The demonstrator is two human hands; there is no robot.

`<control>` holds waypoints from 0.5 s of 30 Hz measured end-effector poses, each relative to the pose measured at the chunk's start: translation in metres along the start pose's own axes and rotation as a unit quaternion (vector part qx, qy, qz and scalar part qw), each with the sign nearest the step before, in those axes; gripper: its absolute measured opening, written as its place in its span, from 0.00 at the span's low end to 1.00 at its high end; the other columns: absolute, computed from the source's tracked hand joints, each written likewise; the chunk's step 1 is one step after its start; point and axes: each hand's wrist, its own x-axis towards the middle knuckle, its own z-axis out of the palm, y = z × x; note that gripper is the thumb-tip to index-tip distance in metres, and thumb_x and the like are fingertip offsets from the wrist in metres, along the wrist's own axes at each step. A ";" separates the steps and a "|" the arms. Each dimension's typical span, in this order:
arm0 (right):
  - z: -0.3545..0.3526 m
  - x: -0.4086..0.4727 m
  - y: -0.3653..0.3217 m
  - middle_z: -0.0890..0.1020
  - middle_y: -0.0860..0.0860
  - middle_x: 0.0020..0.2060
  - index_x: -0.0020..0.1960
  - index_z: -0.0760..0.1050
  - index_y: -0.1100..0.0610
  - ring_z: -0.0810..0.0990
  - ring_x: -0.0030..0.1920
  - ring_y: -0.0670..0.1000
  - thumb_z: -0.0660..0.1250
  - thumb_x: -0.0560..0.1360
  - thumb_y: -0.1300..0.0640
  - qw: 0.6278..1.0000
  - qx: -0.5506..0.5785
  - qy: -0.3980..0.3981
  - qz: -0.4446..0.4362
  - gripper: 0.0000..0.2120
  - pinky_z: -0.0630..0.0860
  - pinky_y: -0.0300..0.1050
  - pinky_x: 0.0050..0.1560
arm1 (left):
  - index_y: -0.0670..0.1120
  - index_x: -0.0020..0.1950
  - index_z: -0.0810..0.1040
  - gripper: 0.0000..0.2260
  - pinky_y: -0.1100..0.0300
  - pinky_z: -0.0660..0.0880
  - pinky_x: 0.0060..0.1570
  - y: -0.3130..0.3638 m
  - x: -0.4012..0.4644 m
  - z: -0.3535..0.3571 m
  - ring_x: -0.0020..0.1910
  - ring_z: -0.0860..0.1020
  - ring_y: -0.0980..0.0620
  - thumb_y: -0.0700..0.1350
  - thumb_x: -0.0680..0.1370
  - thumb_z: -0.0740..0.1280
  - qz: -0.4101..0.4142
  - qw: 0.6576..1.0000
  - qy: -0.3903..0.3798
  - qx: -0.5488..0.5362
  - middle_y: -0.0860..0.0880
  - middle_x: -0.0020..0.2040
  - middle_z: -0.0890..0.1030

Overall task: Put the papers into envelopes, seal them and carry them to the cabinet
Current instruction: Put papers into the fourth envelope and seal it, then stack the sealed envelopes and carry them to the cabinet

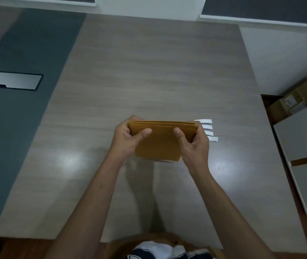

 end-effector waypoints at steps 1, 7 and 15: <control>0.001 -0.005 0.006 0.81 0.46 0.45 0.50 0.73 0.44 0.80 0.47 0.43 0.70 0.74 0.46 1.000 0.005 0.001 0.005 0.08 0.79 0.37 0.45 | 0.46 0.46 0.78 0.08 0.63 0.77 0.42 -0.006 -0.003 -0.002 0.41 0.79 0.58 0.38 0.72 0.75 -0.010 1.000 -0.003 0.001 0.53 0.40 0.81; 0.009 -0.014 0.026 0.80 0.38 0.48 0.55 0.73 0.45 0.79 0.47 0.32 0.70 0.76 0.53 0.998 0.029 -0.021 0.045 0.10 0.76 0.27 0.46 | 0.49 0.50 0.81 0.15 0.58 0.82 0.47 -0.033 -0.007 0.005 0.45 0.84 0.58 0.38 0.68 0.79 -0.093 0.995 0.037 -0.005 0.53 0.47 0.85; 0.005 -0.030 0.040 0.80 0.39 0.52 0.61 0.71 0.45 0.80 0.54 0.41 0.69 0.75 0.50 0.994 0.019 -0.056 0.092 0.16 0.79 0.35 0.50 | 0.47 0.56 0.80 0.19 0.47 0.80 0.55 -0.048 -0.015 0.007 0.52 0.83 0.48 0.39 0.68 0.80 -0.122 0.990 0.048 0.050 0.48 0.52 0.84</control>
